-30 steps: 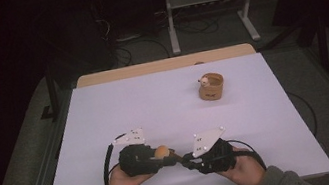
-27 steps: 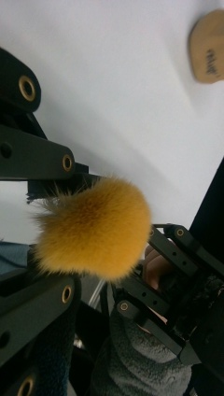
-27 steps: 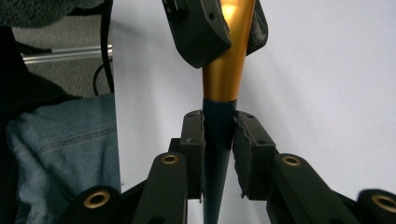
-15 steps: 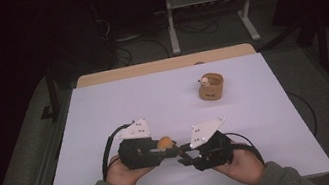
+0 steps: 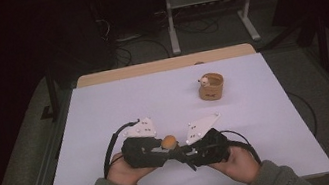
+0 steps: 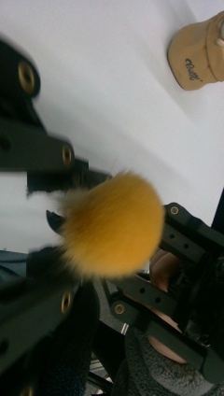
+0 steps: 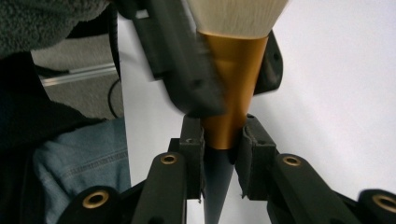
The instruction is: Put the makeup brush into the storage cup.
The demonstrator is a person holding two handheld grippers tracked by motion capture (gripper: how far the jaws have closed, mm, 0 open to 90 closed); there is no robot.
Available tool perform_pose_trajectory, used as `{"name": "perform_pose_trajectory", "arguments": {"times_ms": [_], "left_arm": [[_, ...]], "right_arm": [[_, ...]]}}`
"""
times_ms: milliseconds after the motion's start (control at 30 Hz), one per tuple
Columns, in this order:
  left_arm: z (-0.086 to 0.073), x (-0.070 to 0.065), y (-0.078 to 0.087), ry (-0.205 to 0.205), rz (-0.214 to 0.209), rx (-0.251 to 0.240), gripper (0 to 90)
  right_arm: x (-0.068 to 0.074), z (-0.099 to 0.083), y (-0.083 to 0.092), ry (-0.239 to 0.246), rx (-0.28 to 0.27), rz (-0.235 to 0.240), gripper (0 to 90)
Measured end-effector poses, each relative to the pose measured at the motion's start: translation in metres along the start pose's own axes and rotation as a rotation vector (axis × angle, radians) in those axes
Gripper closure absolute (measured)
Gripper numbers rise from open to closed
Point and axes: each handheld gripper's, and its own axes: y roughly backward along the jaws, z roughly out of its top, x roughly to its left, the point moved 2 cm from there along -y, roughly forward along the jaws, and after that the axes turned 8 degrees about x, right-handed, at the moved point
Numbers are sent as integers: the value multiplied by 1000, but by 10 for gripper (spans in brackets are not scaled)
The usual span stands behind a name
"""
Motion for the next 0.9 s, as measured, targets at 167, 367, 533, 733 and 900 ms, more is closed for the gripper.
{"name": "perform_pose_trajectory", "arguments": {"times_ms": [167, 367, 533, 733, 900], "left_arm": [[-5, 2, 4, 21, 21, -7, 571], [-15, 4, 7, 41, 51, -9, 537], [-25, 6, 10, 49, 77, -4, 526], [-37, 10, 13, 62, 109, 9, 518], [-45, 12, 13, 74, 123, 15, 513]], "right_arm": [[-11, -8, 3, -52, -13, 8, 730], [-22, -18, 7, -112, -22, 2, 730], [-30, -25, 12, -145, -33, -7, 730], [-39, -31, 21, -170, -57, -17, 730], [-45, -33, 27, -196, -64, -24, 729]]}}
